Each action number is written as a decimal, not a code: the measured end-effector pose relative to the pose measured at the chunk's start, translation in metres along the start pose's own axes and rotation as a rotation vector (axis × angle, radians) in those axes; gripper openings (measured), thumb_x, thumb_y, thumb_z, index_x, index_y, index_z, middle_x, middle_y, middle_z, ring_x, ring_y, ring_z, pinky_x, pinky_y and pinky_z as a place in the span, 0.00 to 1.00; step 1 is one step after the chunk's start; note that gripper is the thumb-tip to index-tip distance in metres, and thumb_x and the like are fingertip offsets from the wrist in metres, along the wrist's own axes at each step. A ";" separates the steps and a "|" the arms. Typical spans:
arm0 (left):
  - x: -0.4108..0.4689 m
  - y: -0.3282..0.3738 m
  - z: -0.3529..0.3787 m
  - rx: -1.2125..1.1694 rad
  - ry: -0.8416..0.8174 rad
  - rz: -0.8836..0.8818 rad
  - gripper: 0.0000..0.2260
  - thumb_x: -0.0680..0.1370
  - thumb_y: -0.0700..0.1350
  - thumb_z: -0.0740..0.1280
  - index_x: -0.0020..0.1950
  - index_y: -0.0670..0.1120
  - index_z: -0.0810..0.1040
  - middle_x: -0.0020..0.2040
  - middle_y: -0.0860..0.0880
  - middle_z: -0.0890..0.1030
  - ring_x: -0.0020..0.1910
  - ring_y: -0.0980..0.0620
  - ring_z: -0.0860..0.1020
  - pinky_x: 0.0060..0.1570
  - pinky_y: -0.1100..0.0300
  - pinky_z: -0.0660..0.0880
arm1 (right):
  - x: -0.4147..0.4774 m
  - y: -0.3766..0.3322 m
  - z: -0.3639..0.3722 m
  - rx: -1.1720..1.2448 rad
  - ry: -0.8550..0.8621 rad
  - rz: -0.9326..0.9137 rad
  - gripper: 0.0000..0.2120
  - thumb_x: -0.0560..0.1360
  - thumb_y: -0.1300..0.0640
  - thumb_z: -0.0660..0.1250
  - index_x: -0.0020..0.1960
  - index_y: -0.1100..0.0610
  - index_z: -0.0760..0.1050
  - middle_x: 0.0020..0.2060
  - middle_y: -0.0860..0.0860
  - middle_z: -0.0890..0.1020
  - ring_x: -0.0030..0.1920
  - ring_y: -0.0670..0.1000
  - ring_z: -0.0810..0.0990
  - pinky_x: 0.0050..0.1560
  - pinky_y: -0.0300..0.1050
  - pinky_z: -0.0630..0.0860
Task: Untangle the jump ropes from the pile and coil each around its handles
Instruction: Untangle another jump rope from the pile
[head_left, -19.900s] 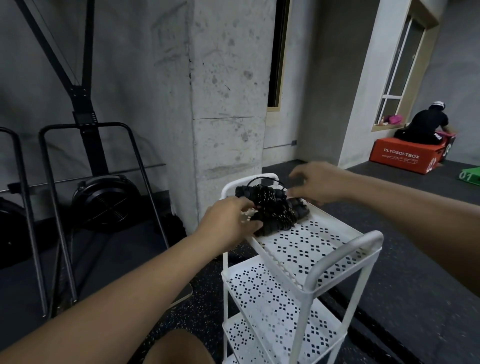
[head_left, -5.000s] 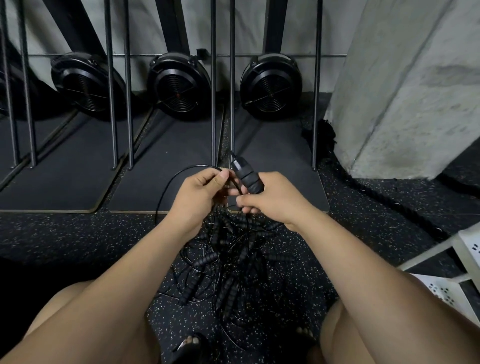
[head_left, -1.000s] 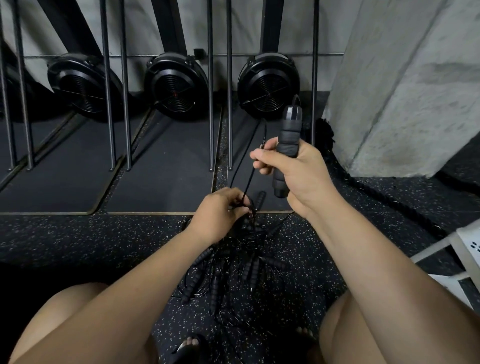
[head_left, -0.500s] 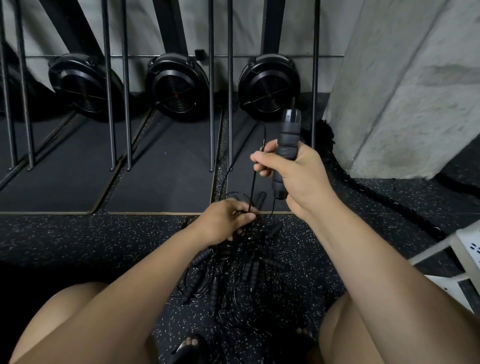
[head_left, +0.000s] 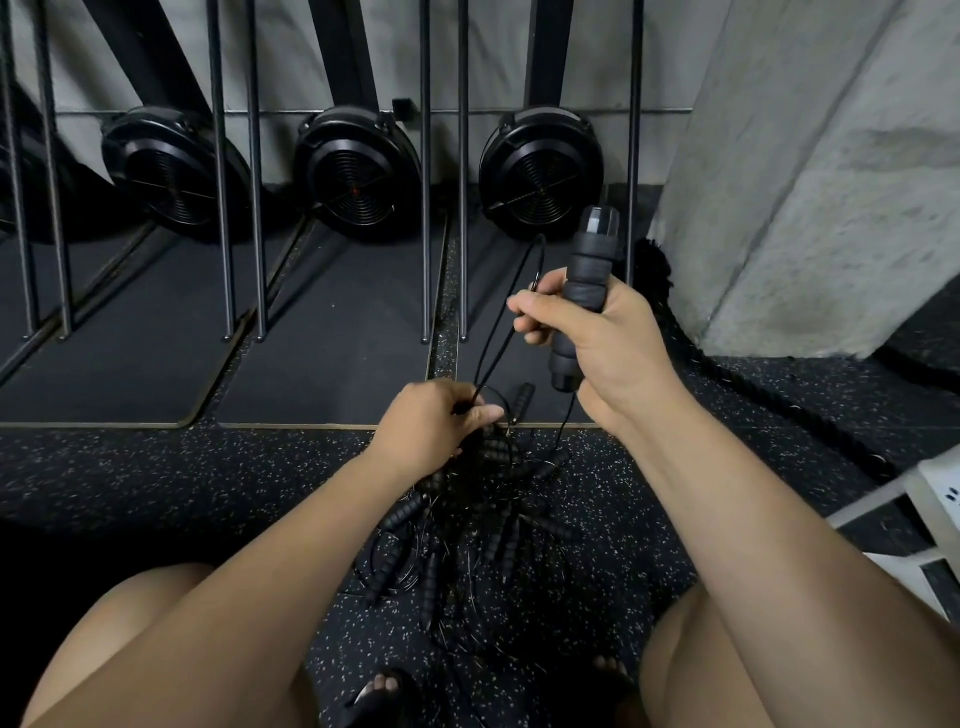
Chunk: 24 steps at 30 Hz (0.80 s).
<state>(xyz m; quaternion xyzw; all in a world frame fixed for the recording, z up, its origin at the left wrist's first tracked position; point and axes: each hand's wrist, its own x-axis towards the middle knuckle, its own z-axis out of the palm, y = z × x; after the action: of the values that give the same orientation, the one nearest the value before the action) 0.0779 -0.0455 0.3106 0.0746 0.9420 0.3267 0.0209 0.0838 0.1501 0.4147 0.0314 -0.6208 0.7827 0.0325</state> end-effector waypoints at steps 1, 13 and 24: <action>0.001 -0.002 0.001 0.030 -0.006 0.013 0.14 0.80 0.62 0.71 0.45 0.53 0.85 0.40 0.53 0.84 0.37 0.55 0.83 0.41 0.53 0.82 | 0.000 0.000 0.000 -0.001 -0.001 0.000 0.10 0.76 0.69 0.77 0.53 0.64 0.78 0.53 0.74 0.82 0.42 0.55 0.86 0.44 0.45 0.81; -0.003 -0.005 0.003 -0.047 -0.176 -0.018 0.07 0.77 0.52 0.77 0.51 0.59 0.81 0.47 0.58 0.85 0.44 0.57 0.85 0.47 0.53 0.84 | 0.008 0.000 -0.009 0.063 0.023 -0.020 0.10 0.77 0.69 0.76 0.54 0.63 0.76 0.48 0.68 0.85 0.42 0.55 0.86 0.43 0.45 0.81; -0.016 0.011 -0.008 -0.230 -0.082 -0.023 0.14 0.77 0.60 0.77 0.53 0.53 0.79 0.45 0.56 0.86 0.45 0.60 0.82 0.45 0.64 0.76 | 0.020 0.011 -0.022 0.025 0.117 0.162 0.08 0.79 0.64 0.75 0.56 0.63 0.79 0.53 0.64 0.88 0.46 0.56 0.88 0.42 0.45 0.82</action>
<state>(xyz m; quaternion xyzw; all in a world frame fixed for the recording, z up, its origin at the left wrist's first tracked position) 0.0947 -0.0445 0.3229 0.0742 0.8974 0.4290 0.0718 0.0631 0.1696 0.4007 -0.0641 -0.6086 0.7909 0.0050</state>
